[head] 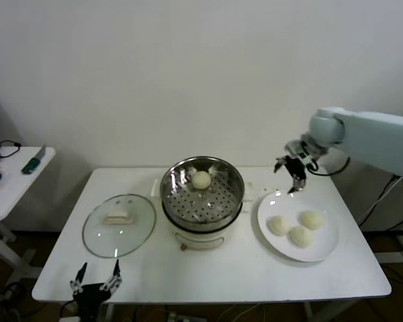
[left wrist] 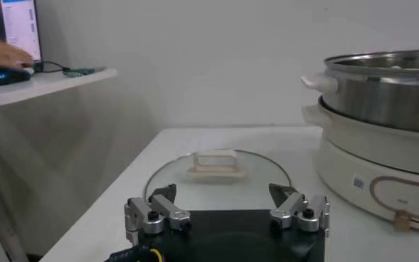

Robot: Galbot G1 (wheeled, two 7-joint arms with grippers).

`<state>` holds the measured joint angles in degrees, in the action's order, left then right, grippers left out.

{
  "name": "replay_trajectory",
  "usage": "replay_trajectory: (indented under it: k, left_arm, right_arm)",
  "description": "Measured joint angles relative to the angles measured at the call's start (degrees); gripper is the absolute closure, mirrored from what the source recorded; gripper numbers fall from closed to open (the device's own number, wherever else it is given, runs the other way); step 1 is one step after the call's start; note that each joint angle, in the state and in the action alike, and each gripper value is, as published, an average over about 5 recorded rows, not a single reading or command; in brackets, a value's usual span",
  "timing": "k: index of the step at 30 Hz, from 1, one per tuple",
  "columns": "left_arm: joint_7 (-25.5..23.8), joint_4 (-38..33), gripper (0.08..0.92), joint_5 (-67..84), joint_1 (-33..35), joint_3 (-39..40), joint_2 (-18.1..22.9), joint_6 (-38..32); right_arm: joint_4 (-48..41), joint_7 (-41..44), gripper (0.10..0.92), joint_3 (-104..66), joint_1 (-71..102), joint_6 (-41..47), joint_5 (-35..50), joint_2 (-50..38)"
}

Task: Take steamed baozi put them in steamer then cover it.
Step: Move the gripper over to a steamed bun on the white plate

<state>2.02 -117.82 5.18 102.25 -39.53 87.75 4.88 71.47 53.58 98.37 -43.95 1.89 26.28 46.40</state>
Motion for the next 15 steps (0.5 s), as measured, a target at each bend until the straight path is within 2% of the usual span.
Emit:
replay_trajectory:
  k: [7, 15]
  left_arm:
    - [-0.43, 0.27, 0.177, 0.81, -1.04, -1.09, -0.87, 0.32]
    - [-0.63, 0.3, 0.177, 1.0, -0.93, -1.25, -1.11, 0.37]
  right_arm:
    - [2.3, -2.64, 0.203, -1.29, 4.65, 5.89, 0.38, -3.95]
    - [1.45, -5.07, 0.203, -5.18, 11.37, 10.57, 0.37, -4.47]
